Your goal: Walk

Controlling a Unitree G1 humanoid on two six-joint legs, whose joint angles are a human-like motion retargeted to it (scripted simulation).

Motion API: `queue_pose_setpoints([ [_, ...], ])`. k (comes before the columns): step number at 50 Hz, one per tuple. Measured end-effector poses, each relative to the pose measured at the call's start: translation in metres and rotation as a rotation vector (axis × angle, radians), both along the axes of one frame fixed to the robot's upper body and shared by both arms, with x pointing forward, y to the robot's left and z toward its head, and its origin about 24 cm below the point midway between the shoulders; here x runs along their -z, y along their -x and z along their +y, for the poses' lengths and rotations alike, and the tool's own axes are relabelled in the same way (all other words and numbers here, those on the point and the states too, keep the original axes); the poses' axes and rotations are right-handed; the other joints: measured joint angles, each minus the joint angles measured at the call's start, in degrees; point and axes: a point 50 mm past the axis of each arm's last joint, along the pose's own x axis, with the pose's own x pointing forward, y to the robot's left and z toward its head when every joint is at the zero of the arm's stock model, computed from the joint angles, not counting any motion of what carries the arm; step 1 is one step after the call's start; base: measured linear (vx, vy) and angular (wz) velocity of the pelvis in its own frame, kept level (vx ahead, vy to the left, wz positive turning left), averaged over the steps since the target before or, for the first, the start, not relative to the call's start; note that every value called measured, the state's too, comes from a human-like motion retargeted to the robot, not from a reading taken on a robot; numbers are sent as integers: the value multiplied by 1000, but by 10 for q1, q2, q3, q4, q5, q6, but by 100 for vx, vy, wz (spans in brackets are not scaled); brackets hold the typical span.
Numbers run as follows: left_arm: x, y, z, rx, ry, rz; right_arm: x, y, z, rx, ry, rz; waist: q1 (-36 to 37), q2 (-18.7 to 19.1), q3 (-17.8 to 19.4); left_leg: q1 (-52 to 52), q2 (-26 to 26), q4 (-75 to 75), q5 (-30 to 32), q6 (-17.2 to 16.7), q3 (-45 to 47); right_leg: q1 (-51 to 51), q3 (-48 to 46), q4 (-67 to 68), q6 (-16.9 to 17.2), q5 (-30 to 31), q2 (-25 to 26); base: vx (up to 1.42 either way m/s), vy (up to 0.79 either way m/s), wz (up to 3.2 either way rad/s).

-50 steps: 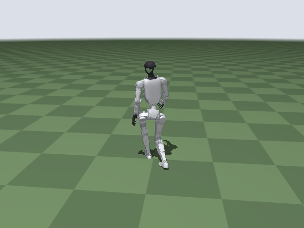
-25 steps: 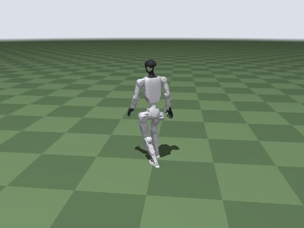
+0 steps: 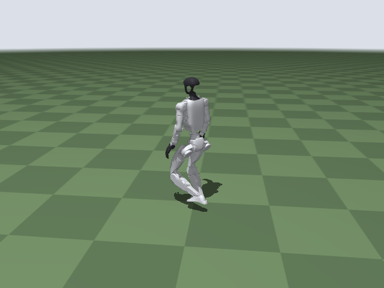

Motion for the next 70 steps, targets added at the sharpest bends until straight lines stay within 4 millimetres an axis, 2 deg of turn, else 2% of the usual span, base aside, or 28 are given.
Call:
queue_pose_setpoints([
  [4,4,13,7,-53,-9,29,-17,-41,6,-27,-7,-116,-1,-37,-1,-92,-55,-101,-7,12,21,25,7,-8,6,-30,-41,-4,1,97],
  [10,11,38,16,-130,-26,105,-46,-90,23,-96,-50,-292,-3,-73,-19,-162,-137,-341,20,-18,29,55,8,-36,11,-51,-87,-1,3,79],
  [14,14,50,21,-169,-32,154,-60,-108,37,-156,-80,-366,-5,-90,-29,-161,-182,-449,43,-28,21,75,11,-31,14,-59,-112,3,3,58],
  [18,17,60,23,-195,-34,199,-60,-108,50,-216,-117,-368,-1,-106,-12,-128,-205,-422,55,-21,26,123,23,18,26,-69,-130,9,3,40],
  [20,18,65,25,-208,-39,221,-54,-102,56,-244,-139,-340,-5,-124,0,-102,-231,-404,62,-10,35,148,30,64,43,-64,-157,8,3,61],
  [22,18,65,25,-214,-38,221,-44,-90,59,-264,-158,-284,-12,-139,6,-90,-254,-377,60,2,43,154,34,127,66,-29,-181,5,3,62],
  [25,15,51,28,-228,-40,181,-26,-69,65,-285,-199,-179,-22,-167,22,-40,-297,-393,58,21,53,143,45,236,109,84,-230,2,3,46],
  [28,8,26,30,-228,-39,96,-9,-46,66,-292,-207,-62,-34,-174,33,0,-308,-404,44,23,54,87,47,338,108,155,-267,-2,0,37],
  [30,2,6,30,-224,-41,26,1,-29,63,-287,-195,16,-46,-175,37,31,-317,-423,36,23,52,43,48,383,91,148,-295,-1,3,48],
  [35,-22,-45,32,-230,-38,-163,20,17,43,-231,-141,186,-77,-164,46,133,-338,-510,29,23,34,-64,52,373,50,59,-331,1,5,55],
  [39,-43,-80,30,-216,-20,-297,28,52,27,-157,-116,295,-90,-145,53,213,-336,-584,33,15,12,-117,49,246,50,10,-305,1,1,57],
  [43,-61,-104,24,-162,1,-391,32,81,14,-79,-116,374,-87,-123,50,273,-317,-647,40,5,-8,-137,72,70,76,-6,-230,2,0,62],
  [45,-66,-111,19,-133,8,-416,33,91,10,-48,-120,398,-82,-114,47,294,-308,-663,39,3,-15,-136,88,9,84,-5,-199,1,0,64],
  [47,-66,-111,15,-110,17,-416,33,99,9,-26,-127,415,-80,-112,48,314,-305,-651,30,1,-22,-125,98,4,85,1,-186,1,-2,70],
  [50,-55,-99,8,-90,33,-362,33,105,6,2,-127,422,-78,-106,61,327,-292,-564,4,-6,-28,-90,98,44,76,11,-173,-1,-4,73],
  [53,-37,-74,4,-72,33,-257,32,95,5,19,-117,382,-73,-71,70,294,-226,-394,-7,-27,-19,-52,60,76,49,14,-141,-4,-6,66],
  [55,-25,-57,2,-57,25,-175,29,81,5,24,-111,336,-58,-22,72,255,-137,-245,-7,-48,-11,-27,16,71,21,11,-89,-1,-6,36],
  [57,-15,-41,1,-38,9,-98,24,58,3,17,-95,269,-39,15,74,214,-54,-126,24,-58,-2,-4,-13,53,-3,3,-47,-1,-6,39],
  [60,-4,-20,1,-3,-14,0,13,17,1,-11,-63,156,-19,23,77,135,11,-19,56,-39,14,24,-23,31,-21,-10,-30,-4,-6,69],
  [62,1,-9,3,6,-25,44,2,-11,1,-35,-44,82,-6,15,78,82,22,0,46,-24,25,42,-19,18,-22,-19,-31,-4,-4,69],
  [65,6,6,6,-7,-27,93,-16,-51,3,-71,-27,-26,10,-4,80,15,6,-36,20,-13,44,71,-12,3,-16,-35,-43,-3,0,62],
  [70,13,31,10,-62,-13,162,-48,-102,11,-128,-25,-193,20,-37,72,-65,-55,-222,20,-21,73,108,-8,-27,-3,-53,-80,-3,2,65],
])
